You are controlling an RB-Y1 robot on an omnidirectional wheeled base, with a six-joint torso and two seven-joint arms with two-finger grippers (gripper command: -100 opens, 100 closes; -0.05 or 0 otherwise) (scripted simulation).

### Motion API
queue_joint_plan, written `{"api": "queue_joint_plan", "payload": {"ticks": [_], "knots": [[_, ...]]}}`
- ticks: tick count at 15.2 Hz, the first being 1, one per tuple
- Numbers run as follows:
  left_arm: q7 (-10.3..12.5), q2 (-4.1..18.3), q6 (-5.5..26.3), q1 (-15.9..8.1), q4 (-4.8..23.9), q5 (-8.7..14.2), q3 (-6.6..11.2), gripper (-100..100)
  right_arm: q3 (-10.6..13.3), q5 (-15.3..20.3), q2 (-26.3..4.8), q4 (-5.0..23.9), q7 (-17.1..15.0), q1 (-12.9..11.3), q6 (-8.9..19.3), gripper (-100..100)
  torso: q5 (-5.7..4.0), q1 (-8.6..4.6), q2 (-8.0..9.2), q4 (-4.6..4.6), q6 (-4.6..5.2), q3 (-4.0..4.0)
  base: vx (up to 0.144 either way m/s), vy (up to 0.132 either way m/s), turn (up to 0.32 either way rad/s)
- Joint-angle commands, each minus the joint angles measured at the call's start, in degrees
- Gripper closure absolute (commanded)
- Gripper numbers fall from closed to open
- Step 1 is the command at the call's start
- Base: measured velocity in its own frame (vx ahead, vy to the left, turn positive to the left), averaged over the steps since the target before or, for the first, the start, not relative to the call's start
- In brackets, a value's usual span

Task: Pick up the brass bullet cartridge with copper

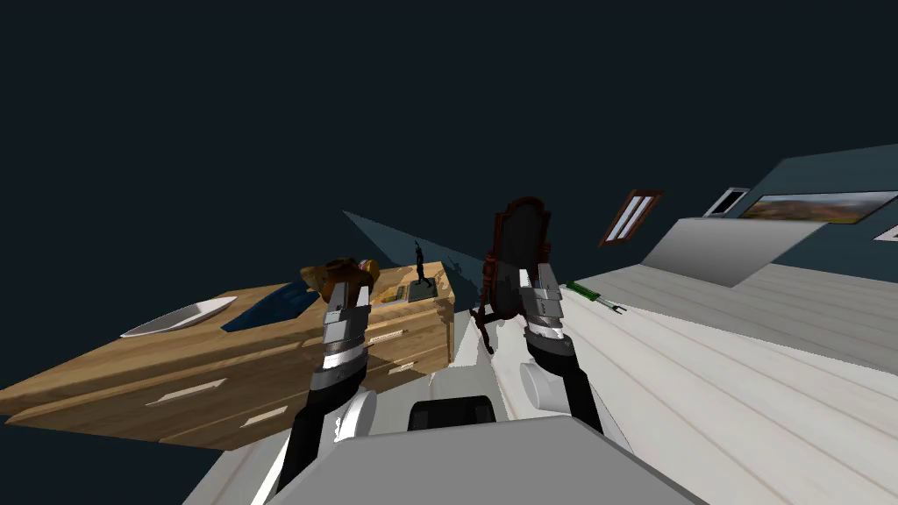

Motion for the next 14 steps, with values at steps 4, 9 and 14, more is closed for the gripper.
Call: {"api": "queue_joint_plan", "payload": {"ticks": [4, 9, 14], "knots": [[0.65, 5.02, 2.67, -0.07, -0.13, 0.45, 1.34, -100, 0.0, 0.0, 0.0, 0.0, 0.0, 0.0, 0.0, 0, 0.01, 0.04, -0.01, 0.0, 0.01, 0.0, 0.003, 0.002, -0.069], [1.78, 8.89, 7.29, -0.19, -0.35, 1.24, 3.66, -100, 0.0, 0.0, 0.0, 0.0, 0.0, 0.0, 0.0, 0, 0.01, 0.05, -0.02, 0.0, 0.02, -0.01, 0.005, 0.005, -0.097], [3.36, 11.94, 13.08, -0.34, -0.64, 2.34, 6.89, -100, 0.0, 0.0, 0.0, 0.0, 0.0, 0.0, 0.0, 0, 0.01, 0.04, -0.03, -0.01, 0.01, -0.02, 0.005, 0.005, -0.108]]}}
